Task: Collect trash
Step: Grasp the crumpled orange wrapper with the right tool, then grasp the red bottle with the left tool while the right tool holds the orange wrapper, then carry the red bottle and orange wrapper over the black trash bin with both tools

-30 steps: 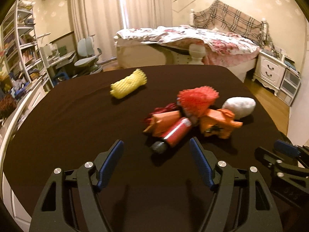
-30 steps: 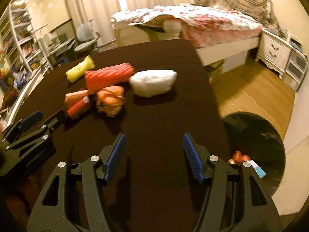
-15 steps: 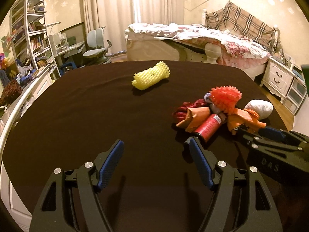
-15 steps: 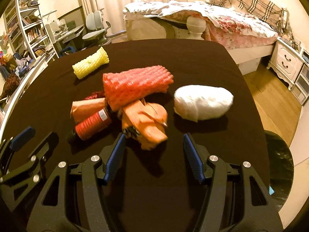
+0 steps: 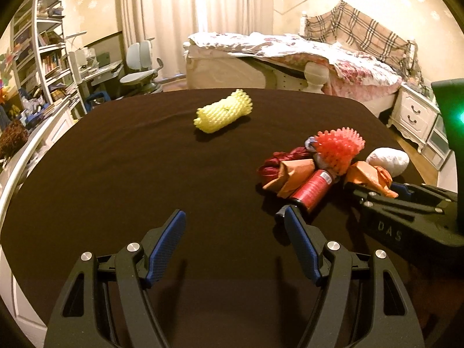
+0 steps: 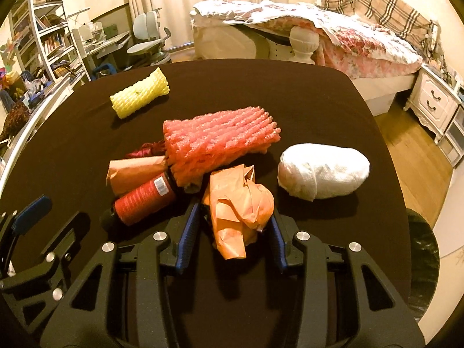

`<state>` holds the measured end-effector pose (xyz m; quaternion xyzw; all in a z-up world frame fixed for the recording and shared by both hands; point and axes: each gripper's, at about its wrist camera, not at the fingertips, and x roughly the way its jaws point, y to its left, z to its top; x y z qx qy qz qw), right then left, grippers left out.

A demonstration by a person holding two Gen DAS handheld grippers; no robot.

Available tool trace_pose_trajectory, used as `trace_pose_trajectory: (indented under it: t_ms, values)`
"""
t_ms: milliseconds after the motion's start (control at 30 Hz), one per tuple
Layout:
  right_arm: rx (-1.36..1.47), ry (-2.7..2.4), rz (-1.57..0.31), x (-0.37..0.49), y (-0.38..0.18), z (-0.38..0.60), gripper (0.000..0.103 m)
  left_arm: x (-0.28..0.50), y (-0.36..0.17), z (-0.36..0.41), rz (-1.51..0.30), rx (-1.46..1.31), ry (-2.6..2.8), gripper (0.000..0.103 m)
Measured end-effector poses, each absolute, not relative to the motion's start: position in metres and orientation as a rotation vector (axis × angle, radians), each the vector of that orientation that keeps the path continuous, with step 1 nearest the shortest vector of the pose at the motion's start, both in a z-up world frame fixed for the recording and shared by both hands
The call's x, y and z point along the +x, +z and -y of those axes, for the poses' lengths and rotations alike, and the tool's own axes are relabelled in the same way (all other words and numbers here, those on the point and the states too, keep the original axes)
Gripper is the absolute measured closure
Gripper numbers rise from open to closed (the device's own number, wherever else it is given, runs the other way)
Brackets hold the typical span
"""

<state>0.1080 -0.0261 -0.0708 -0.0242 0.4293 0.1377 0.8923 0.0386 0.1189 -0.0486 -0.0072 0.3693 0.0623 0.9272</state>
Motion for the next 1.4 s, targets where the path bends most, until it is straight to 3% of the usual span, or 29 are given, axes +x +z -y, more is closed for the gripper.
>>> trace_pose_trajectory:
  t_ms: [367, 600, 700, 767, 967, 1400]
  values:
    - [-0.022, 0.249, -0.884, 0.081, -0.071, 0.057, 0.061, 0.052, -0.052, -0.106, -0.786, 0.001, 0.06, 0.032]
    - [-0.001, 0.23, -0.881, 0.077, -0.071, 0.068, 0.06, 0.064, -0.055, -0.093, -0.818, 0.015, 0.018, 0.04]
    - [0.002, 0.23, -0.88, 0.077, -0.071, 0.068, 0.06, 0.068, -0.056, -0.089, -0.834, 0.014, -0.002, 0.046]
    - [-0.002, 0.229, -0.878, 0.076, -0.071, 0.068, 0.06, 0.072, -0.06, -0.087, -0.855, 0.015, -0.015, 0.058]
    - [-0.007, 0.226, -0.874, 0.076, -0.072, 0.067, 0.06, 0.07, -0.063, -0.087, -0.872, 0.005, -0.039, 0.074]
    - [-0.003, 0.228, -0.875, 0.076, -0.072, 0.068, 0.06, 0.058, -0.063, -0.095, -0.884, -0.03, -0.03, 0.074]
